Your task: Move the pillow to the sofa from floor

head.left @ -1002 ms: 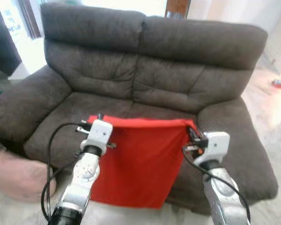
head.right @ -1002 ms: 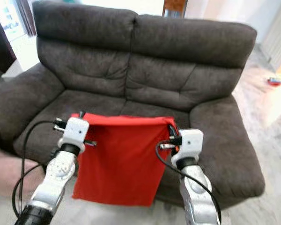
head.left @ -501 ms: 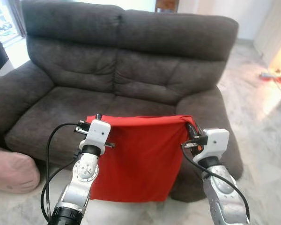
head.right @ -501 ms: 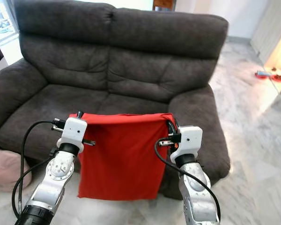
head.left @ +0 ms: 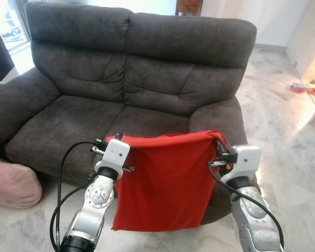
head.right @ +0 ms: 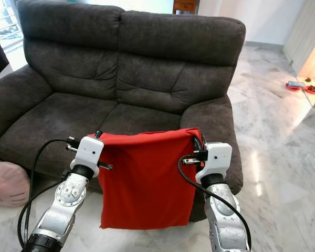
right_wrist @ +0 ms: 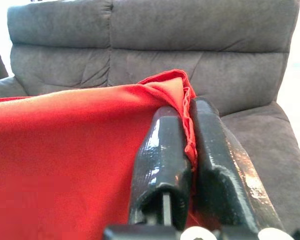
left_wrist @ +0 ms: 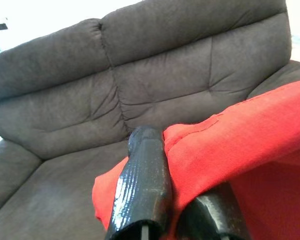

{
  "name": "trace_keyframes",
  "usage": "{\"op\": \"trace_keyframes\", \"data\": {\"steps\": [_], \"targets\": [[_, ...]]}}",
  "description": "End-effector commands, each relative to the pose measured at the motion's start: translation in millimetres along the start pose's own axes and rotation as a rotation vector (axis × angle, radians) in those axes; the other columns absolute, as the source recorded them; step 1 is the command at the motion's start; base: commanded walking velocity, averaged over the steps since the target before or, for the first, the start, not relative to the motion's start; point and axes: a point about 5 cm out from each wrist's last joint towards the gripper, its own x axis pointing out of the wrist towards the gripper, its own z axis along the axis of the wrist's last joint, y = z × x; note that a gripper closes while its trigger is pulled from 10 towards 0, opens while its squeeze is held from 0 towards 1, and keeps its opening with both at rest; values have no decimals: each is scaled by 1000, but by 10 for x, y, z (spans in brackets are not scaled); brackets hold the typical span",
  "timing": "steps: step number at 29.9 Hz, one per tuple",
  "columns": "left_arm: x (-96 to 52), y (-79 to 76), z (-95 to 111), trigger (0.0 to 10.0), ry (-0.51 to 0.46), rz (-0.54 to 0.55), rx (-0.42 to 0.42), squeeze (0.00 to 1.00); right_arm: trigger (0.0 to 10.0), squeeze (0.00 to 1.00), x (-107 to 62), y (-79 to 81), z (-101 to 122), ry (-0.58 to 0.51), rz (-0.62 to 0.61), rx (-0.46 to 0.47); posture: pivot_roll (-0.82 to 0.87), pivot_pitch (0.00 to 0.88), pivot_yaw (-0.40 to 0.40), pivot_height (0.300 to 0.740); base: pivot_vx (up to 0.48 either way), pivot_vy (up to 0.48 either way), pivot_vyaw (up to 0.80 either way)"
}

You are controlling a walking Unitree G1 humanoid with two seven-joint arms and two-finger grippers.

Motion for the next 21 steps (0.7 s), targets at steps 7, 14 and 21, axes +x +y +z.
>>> {"op": "trace_keyframes", "data": {"steps": [7, 14, 21], "targets": [[116, 160, 380, 10000, -175, 65, 27, 0, 10000, 0, 61, 21, 182, -90, 0, -14, 103, 0, -49, 740, 0, 0, 0], [161, 204, 535, 10000, -244, 81, 102, 0, 10000, 0, 80, 25, 216, -98, 8, -43, 102, 0, -48, 740, 0, 0, 0], [169, 204, 579, 10000, -259, 95, 101, 0, 10000, 0, 79, 33, 245, -107, 7, -38, 99, 0, -48, 740, 108, 0, 0]]}}
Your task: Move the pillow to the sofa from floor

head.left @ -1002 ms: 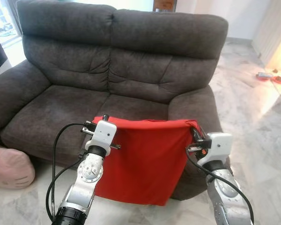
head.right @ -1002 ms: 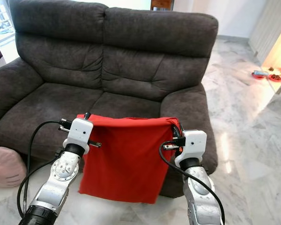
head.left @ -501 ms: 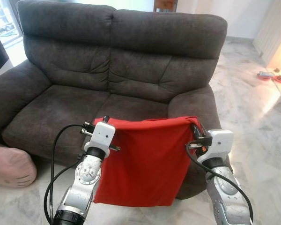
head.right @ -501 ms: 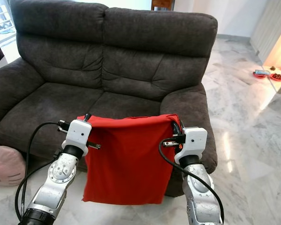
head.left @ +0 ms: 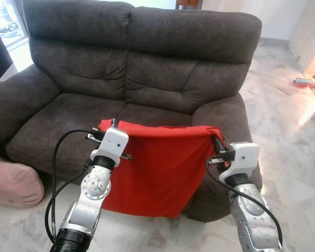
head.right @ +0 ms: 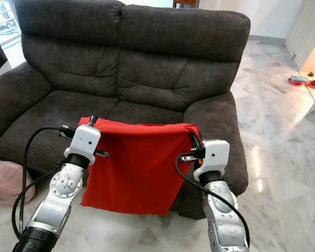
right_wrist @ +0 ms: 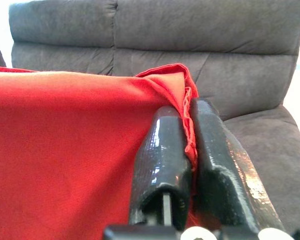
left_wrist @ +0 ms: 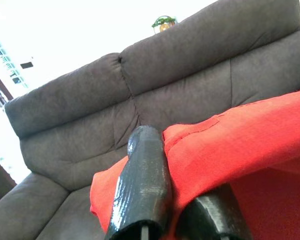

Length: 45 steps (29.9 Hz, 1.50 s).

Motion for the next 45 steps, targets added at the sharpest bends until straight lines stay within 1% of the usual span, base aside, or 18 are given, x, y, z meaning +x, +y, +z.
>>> {"op": "trace_keyframes", "data": {"steps": [1, 8, 12, 18, 25, 26, 27, 29, 31, 34, 36, 37, 39, 45], "targets": [[114, 88, 300, 10000, -144, 54, 2, 0, 10000, 0, 41, 3, 191, -88, 7, -27, 98, 0, -48, 740, 274, 0, 0], [123, 93, 320, 10000, -151, 57, 2, 0, 10000, 0, 57, 26, 229, -100, 22, -42, 100, 0, -49, 740, 287, 0, 0], [132, 113, 330, 10000, -155, 64, 4, 0, 10000, 0, 65, 33, 236, -105, 28, -46, 100, 0, -50, 740, 294, 0, -800], [138, 122, 347, 10000, -159, 74, 4, 0, 10000, 0, 74, 31, 283, -125, 32, -51, 99, 0, -51, 740, 296, 0, 0], [174, 141, 426, 10000, -186, 86, 1, 0, 10000, 0, 89, 50, 351, -146, 43, -65, 99, 0, -52, 740, 294, 0, 0], [182, 161, 457, 10000, -198, 91, 5, 0, 10000, 0, 98, 58, 399, -163, 48, -67, 99, 0, -52, 740, 296, 0, 0], [182, 161, 457, 10000, -198, 91, 5, 0, 10000, 0, 98, 58, 399, -163, 48, -67, 99, 0, -52, 740, 296, 0, 0], [213, 210, 539, 10000, -226, 104, 10, 0, 10000, 0, 126, 92, 516, -205, 69, -78, 98, 0, -52, 740, 296, 0, 0], [243, 243, 601, 10000, -246, 116, 10, 0, 10000, 0, 148, 118, 585, -230, 81, -81, 100, 0, -54, 740, 298, 0, 0], [252, 251, 620, 10000, -252, 120, 9, 0, 10000, 0, 154, 123, 601, -235, 82, -79, 100, 0, -54, 740, 296, 0, 0], [272, 288, 712, 10000, -284, 133, 7, 0, 10000, 0, 173, 166, 745, -284, 100, -72, 100, 0, -54, 740, 294, 0, 0], [272, 288, 712, 10000, -284, 133, 7, 0, 10000, 0, 173, 166, 745, -284, 100, -72, 100, 0, -54, 740, 292, 0, 0], [278, 302, 748, 10000, -294, 141, 6, 0, 10000, 0, 172, 185, 818, -312, 111, -79, 100, 0, -54, 740, 292, 0, 278], [275, 304, 756, 10000, -293, 143, 5, 0, 10000, 0, 172, 220, 862, -323, 136, -68, 102, 0, -56, 740, 293, 0, 659]]}}
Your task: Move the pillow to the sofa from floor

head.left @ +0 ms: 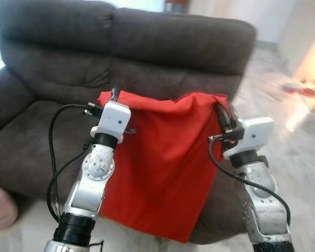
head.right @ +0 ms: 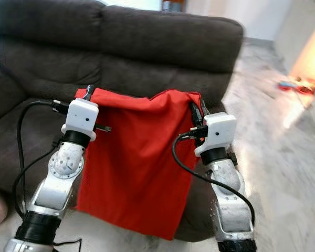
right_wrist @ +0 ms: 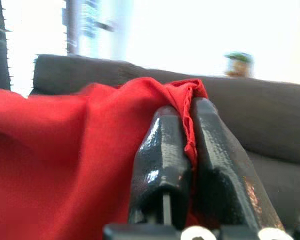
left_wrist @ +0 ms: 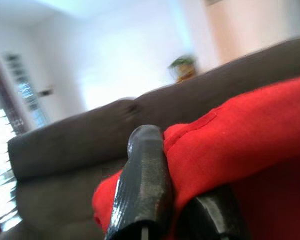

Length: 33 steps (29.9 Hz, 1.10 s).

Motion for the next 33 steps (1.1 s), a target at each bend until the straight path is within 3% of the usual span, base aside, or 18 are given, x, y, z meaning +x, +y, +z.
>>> {"op": "trace_keyframes", "data": {"steps": [1, 15, 28, 33], "targets": [[100, 26, 317, 10000, -146, 35, -24, 0, 10000, 0, -12, -74, 109, -39, -13, -10, 103, 0, -56, 740, 296, 0, 0], [104, 22, 312, 10000, -140, 33, -25, 0, 10000, 0, 5, -87, 129, -31, -15, -5, 100, 0, -56, 740, 296, 0, 0], [141, 77, 371, 10000, -163, 51, -15, 0, 10000, 0, 88, -4, 318, -105, 35, -23, 105, 0, -60, 740, 297, 0, 0], [133, 65, 368, 10000, -162, 52, -17, 0, 10000, 0, 76, 42, 303, -93, 73, -24, 104, 0, -63, 740, 295, 0, 740]]}}
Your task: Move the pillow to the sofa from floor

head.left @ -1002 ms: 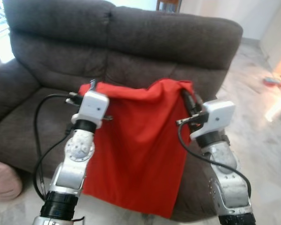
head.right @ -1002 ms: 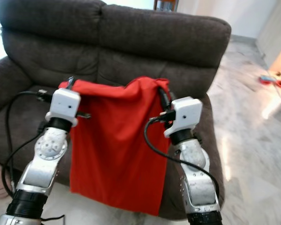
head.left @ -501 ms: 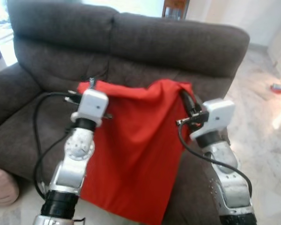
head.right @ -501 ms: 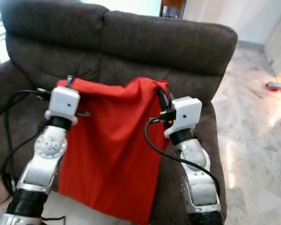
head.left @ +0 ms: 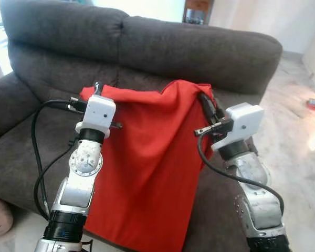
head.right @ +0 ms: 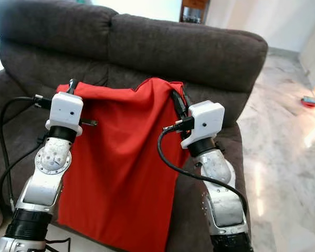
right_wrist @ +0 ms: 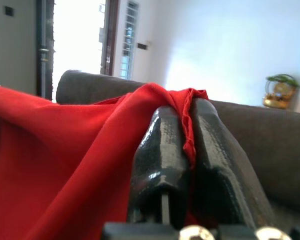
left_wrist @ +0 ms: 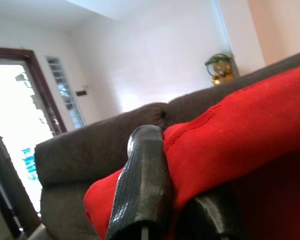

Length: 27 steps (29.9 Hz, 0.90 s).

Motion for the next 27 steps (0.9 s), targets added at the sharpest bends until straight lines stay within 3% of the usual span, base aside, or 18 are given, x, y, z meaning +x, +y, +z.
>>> {"op": "trace_keyframes", "data": {"steps": [1, 11, 19, 21, 27], "targets": [[74, 24, 231, 10000, -115, 15, 0, 0, 10000, 0, 40, 15, 125, -57, 12, -3, 104, 0, -63, 740, 296, 0, 800], [23, -32, 164, 10000, -86, -25, -4, 0, 10000, 0, 19, -7, 54, -14, 7, 13, 104, 0, -65, 740, 174, 0, 0], [-77, -330, -84, 10000, 69, -261, -24, 0, 10000, 0, -6, 7, -81, 69, 14, -13, 105, 0, -65, 740, 0, 0, 0], [-145, -460, -142, 10000, 112, -368, -23, 0, 10000, 0, -31, -57, -169, 137, -21, -48, 104, 0, -64, 740, 0, 0, 0], [-178, -512, -125, 10000, 106, -401, -13, 0, 10000, 0, -37, -59, -184, 146, -17, -39, 105, 0, -65, 740, 0, 0, 0]]}}
